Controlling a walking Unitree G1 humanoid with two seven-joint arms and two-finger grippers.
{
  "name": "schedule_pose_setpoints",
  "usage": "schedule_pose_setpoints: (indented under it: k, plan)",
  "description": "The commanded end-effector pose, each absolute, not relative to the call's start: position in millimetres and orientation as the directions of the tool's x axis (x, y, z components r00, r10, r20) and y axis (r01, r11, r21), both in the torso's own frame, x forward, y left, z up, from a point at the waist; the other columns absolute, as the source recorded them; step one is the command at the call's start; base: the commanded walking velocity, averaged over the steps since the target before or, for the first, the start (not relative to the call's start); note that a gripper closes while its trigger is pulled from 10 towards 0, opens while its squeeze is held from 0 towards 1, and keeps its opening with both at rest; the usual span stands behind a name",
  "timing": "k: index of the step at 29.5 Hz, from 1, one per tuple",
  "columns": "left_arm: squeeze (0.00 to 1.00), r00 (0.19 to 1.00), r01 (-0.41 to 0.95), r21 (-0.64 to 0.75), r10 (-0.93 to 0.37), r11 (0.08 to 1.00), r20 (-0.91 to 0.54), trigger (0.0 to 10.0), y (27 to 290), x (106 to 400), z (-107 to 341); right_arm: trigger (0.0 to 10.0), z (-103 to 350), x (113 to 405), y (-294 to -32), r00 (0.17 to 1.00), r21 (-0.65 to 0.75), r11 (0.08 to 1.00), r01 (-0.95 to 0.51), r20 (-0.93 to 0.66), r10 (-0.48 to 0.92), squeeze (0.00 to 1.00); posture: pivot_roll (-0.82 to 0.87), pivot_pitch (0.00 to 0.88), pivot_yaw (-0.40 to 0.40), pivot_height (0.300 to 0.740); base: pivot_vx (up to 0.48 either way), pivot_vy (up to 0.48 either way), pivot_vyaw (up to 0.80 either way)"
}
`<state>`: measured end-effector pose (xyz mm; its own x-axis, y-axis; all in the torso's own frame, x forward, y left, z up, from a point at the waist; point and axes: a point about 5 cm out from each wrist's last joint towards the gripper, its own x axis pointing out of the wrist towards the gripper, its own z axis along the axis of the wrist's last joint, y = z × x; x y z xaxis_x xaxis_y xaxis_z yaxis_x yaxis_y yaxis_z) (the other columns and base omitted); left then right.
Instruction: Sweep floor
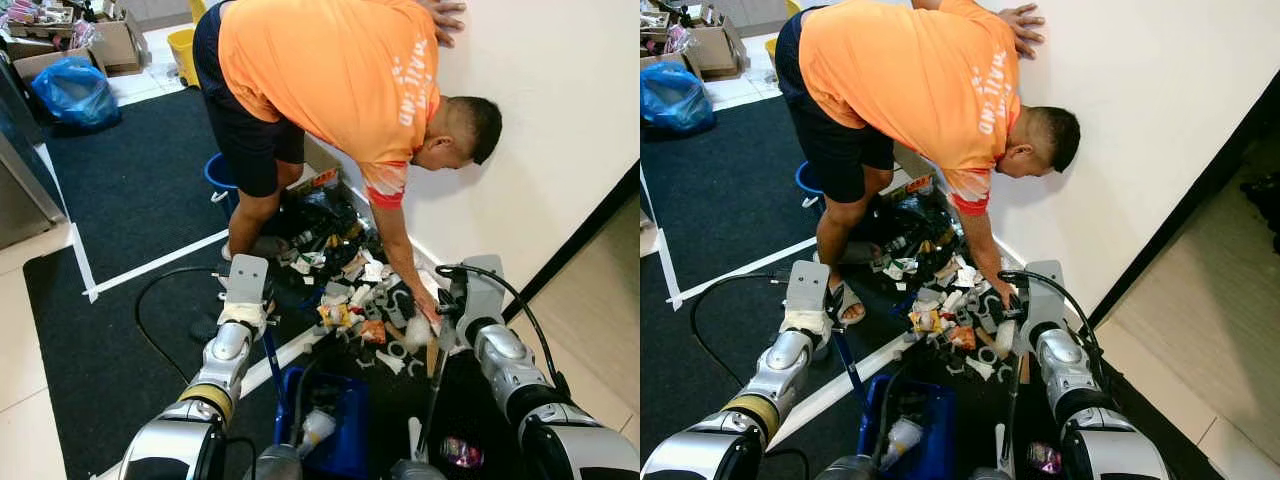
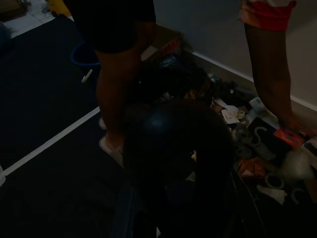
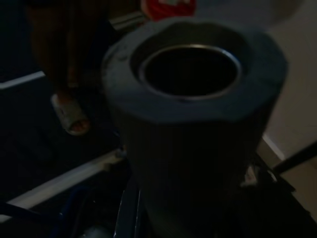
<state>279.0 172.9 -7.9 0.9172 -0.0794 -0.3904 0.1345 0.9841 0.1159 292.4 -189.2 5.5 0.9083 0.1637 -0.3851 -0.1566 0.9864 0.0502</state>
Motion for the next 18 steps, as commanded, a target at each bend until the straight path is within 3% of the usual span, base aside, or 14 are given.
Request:
schedule_pose_setpoints:
  k: [1, 13, 18]
  plan:
    - [0.0, 0.825, 0.184, 0.134, -0.079, 0.974, -0.56, 10.0, 174.0, 247.8, -39.2, 10.0, 11.6, 295.0, -190.7, 0.919, 0.136, 0.975, -0.178, -0.33, 0.214, 0.0, 0.12, 0.026, -0.047, 0.74, 0.0, 0.0, 0.0]
    - [0.0, 0.821, 0.192, 0.133, -0.085, 0.972, -0.565, 10.0, 173.2, 246.5, -40.2, 10.0, 66.0, 327.5, -202.0, 0.975, 0.105, 0.973, -0.204, -0.072, 0.212, 0.0, 0.11, 0.03, -0.041, 0.74, 0.0, 0.0, 0.0]
    - [0.0, 0.822, 0.19, 0.131, -0.084, 0.973, -0.564, 10.0, 173.3, 245.8, -40.6, 10.0, 86.0, 336.3, -199.9, 0.973, 0.009, 0.973, -0.233, 0.008, 0.233, 0.0, 0.12, 0.036, -0.045, 0.74, 0.0, 0.0, 0.0]
